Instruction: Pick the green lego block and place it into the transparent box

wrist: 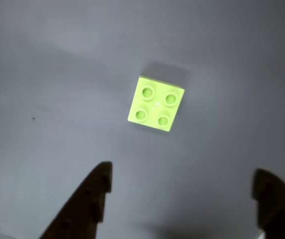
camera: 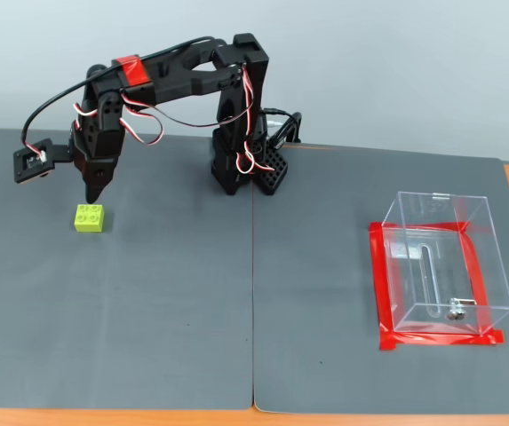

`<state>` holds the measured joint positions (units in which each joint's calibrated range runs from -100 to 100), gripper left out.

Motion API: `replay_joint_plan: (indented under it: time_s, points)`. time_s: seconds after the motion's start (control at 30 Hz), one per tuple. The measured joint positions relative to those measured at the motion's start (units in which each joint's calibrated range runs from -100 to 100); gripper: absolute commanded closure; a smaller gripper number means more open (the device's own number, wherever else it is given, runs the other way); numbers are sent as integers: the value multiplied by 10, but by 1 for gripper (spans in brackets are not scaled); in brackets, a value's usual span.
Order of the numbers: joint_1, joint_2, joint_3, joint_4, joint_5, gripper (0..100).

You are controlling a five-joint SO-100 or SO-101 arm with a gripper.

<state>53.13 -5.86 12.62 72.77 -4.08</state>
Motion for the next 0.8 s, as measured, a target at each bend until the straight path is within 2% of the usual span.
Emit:
replay_joint_plan:
  time_s: [0.43, 0.8]
  points:
    - [0, 99, -2, -116, 0, 65]
    - [0, 161, -2, -125, -4, 65]
